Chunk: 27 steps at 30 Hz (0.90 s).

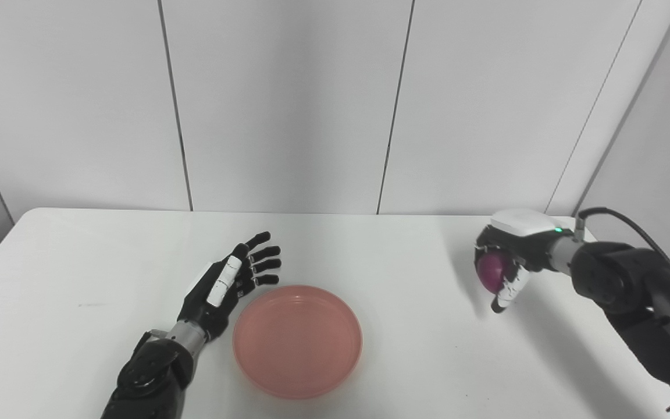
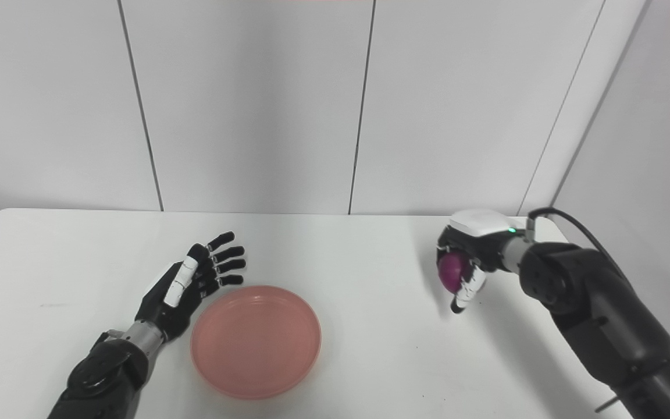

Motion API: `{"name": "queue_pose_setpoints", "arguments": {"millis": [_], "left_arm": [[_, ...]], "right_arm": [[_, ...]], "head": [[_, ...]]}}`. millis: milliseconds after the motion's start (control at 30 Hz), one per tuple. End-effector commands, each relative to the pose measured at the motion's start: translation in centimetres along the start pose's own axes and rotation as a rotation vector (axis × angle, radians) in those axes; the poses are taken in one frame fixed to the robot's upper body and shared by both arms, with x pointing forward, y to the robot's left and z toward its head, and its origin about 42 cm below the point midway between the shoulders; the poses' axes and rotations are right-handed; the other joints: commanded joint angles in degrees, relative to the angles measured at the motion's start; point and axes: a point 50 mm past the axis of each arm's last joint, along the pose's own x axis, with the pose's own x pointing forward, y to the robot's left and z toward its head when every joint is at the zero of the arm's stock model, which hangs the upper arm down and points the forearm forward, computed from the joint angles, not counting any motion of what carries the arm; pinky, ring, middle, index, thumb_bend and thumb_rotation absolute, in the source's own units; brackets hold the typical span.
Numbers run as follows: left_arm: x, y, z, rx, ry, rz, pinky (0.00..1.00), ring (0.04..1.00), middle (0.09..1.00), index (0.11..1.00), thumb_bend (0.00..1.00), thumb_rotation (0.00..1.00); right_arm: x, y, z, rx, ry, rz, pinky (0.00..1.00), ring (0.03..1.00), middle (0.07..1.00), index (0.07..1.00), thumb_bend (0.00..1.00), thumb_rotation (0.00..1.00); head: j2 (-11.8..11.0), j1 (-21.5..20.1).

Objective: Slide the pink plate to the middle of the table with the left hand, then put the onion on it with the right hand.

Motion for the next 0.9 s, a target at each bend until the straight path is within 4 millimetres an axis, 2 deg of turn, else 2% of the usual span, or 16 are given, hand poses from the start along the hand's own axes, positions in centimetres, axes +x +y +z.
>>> {"name": "queue_pose_setpoints", "arguments": {"millis": [0, 67, 133, 233, 367, 633, 767, 867], "left_arm": [[-4.0, -0.2, -6.6, -0.08, 0.202, 0.057, 0.72, 0.813, 0.832, 0.854, 0.89, 0.83], [-3.9, -0.2, -6.7, -0.083, 0.201, 0.058, 0.72, 0.809, 0.828, 0.854, 0.88, 0.83], [-3.9, -0.3, -6.7, -0.086, 0.201, 0.058, 0.72, 0.808, 0.827, 0.857, 0.89, 0.83], [-3.9, -0.5, -6.7, -0.089, 0.199, 0.058, 0.72, 0.808, 0.831, 0.857, 0.88, 0.83], [-3.8, -0.7, -6.9, -0.085, 0.201, 0.054, 0.72, 0.817, 0.838, 0.865, 0.88, 0.84], [-3.6, -1.6, -7.2, -0.075, 0.197, 0.048, 0.73, 0.806, 0.835, 0.858, 0.88, 0.84], [-3.5, -1.8, -7.1, -0.068, 0.192, 0.049, 0.72, 0.8, 0.836, 0.855, 0.88, 0.85], [-3.5, -2.0, -7.0, -0.07, 0.194, 0.056, 0.72, 0.801, 0.832, 0.855, 0.87, 0.85]], "right_arm": [[-0.6, -4.3, 1.0, -0.037, -0.029, -0.104, 0.24, 0.329, 0.482, 0.491, 0.53, 0.0], [-0.4, -5.2, 2.1, -0.058, -0.06, -0.124, 0.25, 0.326, 0.442, 0.519, 0.52, 0.0], [-0.2, -6.0, 3.2, -0.08, -0.087, -0.141, 0.23, 0.295, 0.467, 0.495, 0.53, 0.0], [0.1, -6.9, 4.6, -0.1, -0.129, -0.165, 0.26, 0.322, 0.436, 0.506, 0.53, 0.0], [0.5, -8.2, 6.5, -0.112, -0.164, -0.184, 0.24, 0.298, 0.47, 0.491, 0.53, 0.0], [1.0, -9.8, 10.0, -0.124, -0.254, -0.235, 0.25, 0.318, 0.477, 0.491, 0.53, 0.0], [1.1, -10.3, 11.8, -0.133, -0.302, -0.254, 0.23, 0.294, 0.474, 0.491, 0.53, 0.0], [1.1, -10.5, 13.4, -0.139, -0.352, -0.278, 0.32, 0.39, 0.439, 0.513, 0.53, 0.0]], "head": [[-0.01, 0.16], [-0.01, 0.33], [-0.01, 0.56], [-0.01, 0.9], [-0.05, 2.55], [-0.5, 5.91], [-0.56, 6.95], [-0.52, 7.47]]}}
